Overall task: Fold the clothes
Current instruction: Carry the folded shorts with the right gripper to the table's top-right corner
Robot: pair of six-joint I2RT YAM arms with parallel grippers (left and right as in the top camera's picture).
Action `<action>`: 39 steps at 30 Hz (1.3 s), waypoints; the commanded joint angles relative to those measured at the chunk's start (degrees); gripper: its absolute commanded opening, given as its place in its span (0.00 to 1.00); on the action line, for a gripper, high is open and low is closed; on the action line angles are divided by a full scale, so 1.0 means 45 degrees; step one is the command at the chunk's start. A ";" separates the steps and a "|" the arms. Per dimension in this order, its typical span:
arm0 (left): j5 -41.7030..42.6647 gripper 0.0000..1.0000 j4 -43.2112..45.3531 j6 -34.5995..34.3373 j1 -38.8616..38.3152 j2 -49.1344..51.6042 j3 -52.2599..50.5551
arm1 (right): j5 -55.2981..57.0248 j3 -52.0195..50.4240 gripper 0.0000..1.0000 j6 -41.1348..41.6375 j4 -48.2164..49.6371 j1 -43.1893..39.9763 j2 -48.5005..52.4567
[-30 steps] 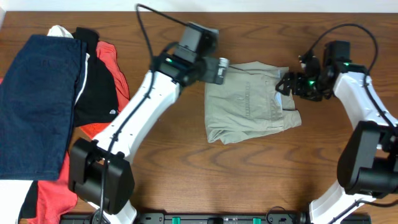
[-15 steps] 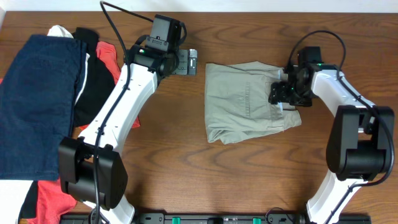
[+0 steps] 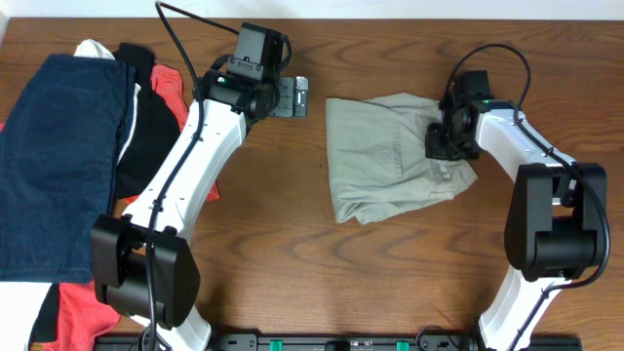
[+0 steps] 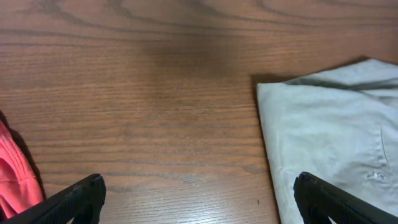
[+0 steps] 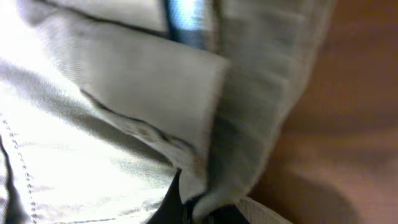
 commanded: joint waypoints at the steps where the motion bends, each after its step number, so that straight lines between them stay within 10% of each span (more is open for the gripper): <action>1: -0.0175 0.98 -0.0053 0.0175 0.0034 -0.0053 0.0024 | 0.0403 -0.0053 0.01 0.1185 0.0811 -0.0189 0.0427; 22: -0.1112 0.98 -0.0500 0.0160 0.0044 -0.0053 0.0024 | -0.0665 -0.0053 0.01 0.7009 0.5047 -0.8024 0.0427; 39: -0.1112 0.98 -0.0646 0.0160 0.0044 -0.0053 0.0024 | 0.0121 -0.0068 0.01 1.0826 1.0962 -0.5746 0.3866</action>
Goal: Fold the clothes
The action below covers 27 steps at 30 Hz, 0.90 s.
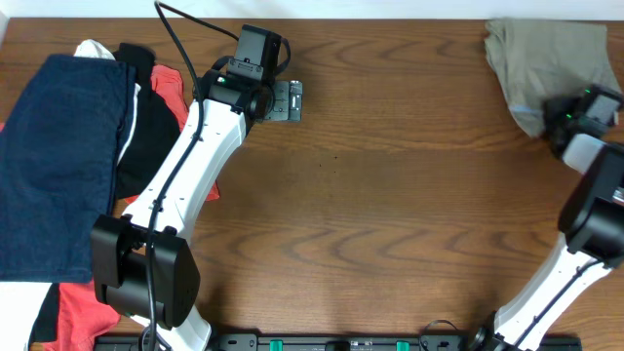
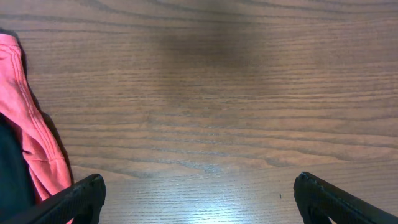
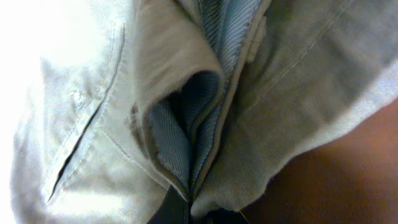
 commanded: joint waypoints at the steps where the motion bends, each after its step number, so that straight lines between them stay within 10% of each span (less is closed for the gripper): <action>1: -0.0151 0.98 -0.0029 0.0165 0.0044 -0.0053 0.0024 | 0.0000 -0.0141 0.01 0.0403 0.0112 0.0544 0.1098; 9: -0.0151 0.98 0.0019 0.0165 0.0044 -0.0053 0.0024 | -0.0209 -0.0141 0.04 -0.1161 0.0034 0.0151 0.0495; 14: -0.0151 0.98 0.0112 0.0165 0.0044 -0.0053 0.0024 | -0.2419 -0.0141 0.98 -0.2531 -0.0287 -0.0675 -0.0831; 27: -0.0151 0.98 0.0092 0.0165 0.0044 -0.0053 0.0024 | -0.2812 -0.0141 0.99 -0.8068 -0.5600 -0.1457 -0.8116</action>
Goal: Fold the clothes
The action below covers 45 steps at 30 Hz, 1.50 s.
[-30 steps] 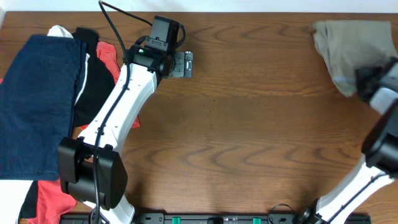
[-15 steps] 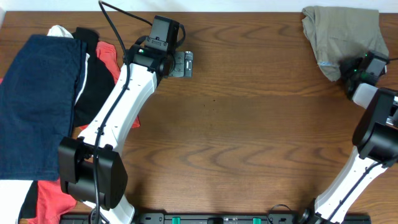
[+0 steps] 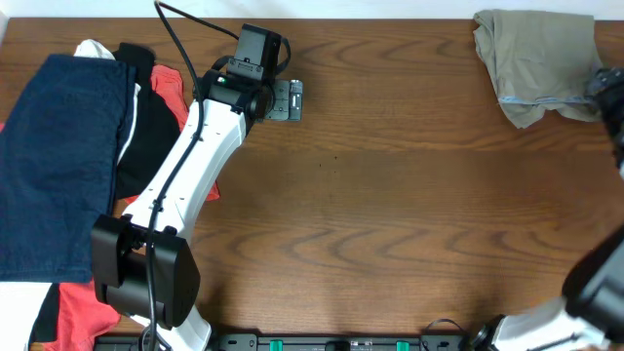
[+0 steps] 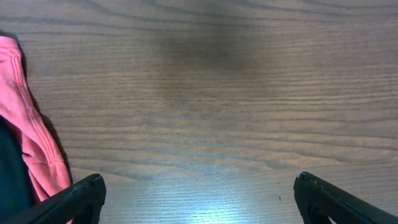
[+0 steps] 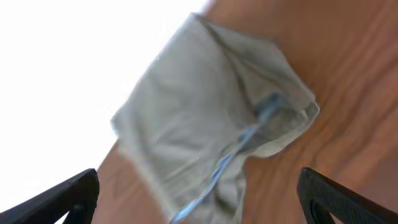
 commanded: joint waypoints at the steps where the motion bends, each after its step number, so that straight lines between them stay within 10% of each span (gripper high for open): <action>1: -0.0160 0.98 -0.0034 0.0170 0.0044 -0.0053 0.0024 | -0.0461 0.0010 0.99 -0.3696 -0.0967 0.0350 -0.2210; 6: -0.0058 0.98 -0.0015 0.0160 0.0019 -0.0053 0.0024 | -0.0704 0.0010 0.99 -0.6693 -0.3521 0.1020 -0.4677; 23: -0.0058 0.98 -0.0039 0.0160 0.0019 -0.0053 0.0024 | -0.0622 0.0010 0.99 -0.6717 -0.9316 0.1671 -0.7276; 36: -0.0058 0.98 -0.0039 0.0160 0.0019 -0.0053 0.0024 | 0.1719 -0.0214 0.99 -0.6917 -0.9389 0.2691 -0.7650; 45: -0.0058 0.98 -0.0039 0.0160 0.0019 -0.0053 0.0024 | 0.2176 -0.5037 0.99 -0.8947 -0.4449 0.5013 -1.1366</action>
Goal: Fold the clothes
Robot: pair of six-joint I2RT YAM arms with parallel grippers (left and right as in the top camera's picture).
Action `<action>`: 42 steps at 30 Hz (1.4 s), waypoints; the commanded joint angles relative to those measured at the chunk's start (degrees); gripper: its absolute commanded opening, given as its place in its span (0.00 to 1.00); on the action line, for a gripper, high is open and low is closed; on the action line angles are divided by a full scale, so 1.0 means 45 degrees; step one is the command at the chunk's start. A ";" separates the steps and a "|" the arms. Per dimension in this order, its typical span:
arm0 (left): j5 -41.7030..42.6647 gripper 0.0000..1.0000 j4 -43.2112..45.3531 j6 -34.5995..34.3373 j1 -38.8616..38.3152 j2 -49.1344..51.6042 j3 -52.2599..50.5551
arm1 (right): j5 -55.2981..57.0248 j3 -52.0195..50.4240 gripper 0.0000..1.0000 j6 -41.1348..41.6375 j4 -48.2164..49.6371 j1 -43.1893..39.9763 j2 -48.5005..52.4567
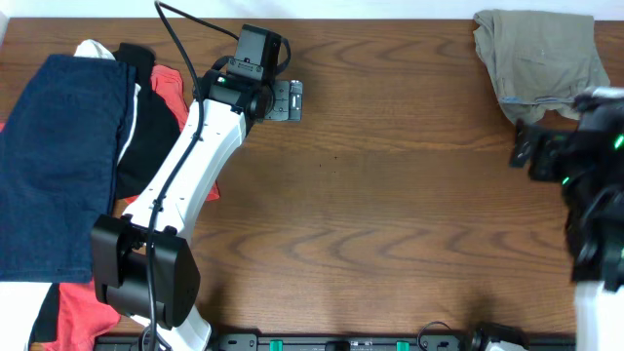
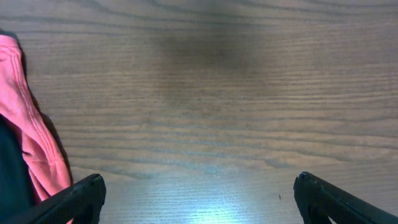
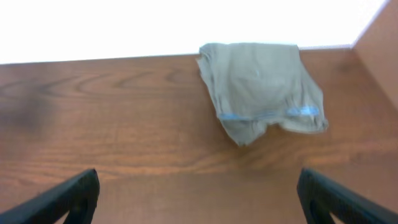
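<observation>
The folded khaki garment (image 1: 536, 58) lies in the table's far right corner, also seen in the right wrist view (image 3: 261, 87). My right gripper (image 1: 531, 154) is open and empty, a little in front of the garment and apart from it (image 3: 199, 199). My left gripper (image 1: 288, 100) hovers open over bare wood at the far middle-left (image 2: 199, 199). An unfolded pile lies at the left: a navy piece (image 1: 58, 156), a black one (image 1: 146, 136) and a red one (image 1: 171, 83).
More red cloth (image 1: 83, 312) and a bit of white lie at the pile's near end. The red garment's edge (image 2: 31, 143) shows at the left of the left wrist view. A white wall edge (image 3: 186, 25) borders the table's far side.
My right gripper, open beside the khaki garment at the table's right edge, now sits farther toward the front, away from it. The garment and left arm have not moved.
My right gripper was shut on the khaki garment in the middle of the table. Then the garment was in the far right corner, still gripped. Then the gripper was open with the garment lying free. Now it is drawn back.
</observation>
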 commanded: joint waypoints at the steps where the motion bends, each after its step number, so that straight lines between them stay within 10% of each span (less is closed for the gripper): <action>1: -0.0063 0.98 -0.0005 0.0160 0.0019 -0.0053 0.0029 | 0.0170 -0.1962 0.99 -0.0738 0.1117 0.0384 -0.1447; 17: -0.0063 0.98 -0.0005 0.0160 0.0019 -0.0053 0.0029 | -0.0384 -0.8986 0.99 0.0583 0.4789 0.1146 -0.6402; 42: -0.0063 0.98 -0.0005 0.0160 0.0019 -0.0053 0.0029 | -0.0204 -1.2721 0.99 0.0112 0.5610 0.2016 -1.1239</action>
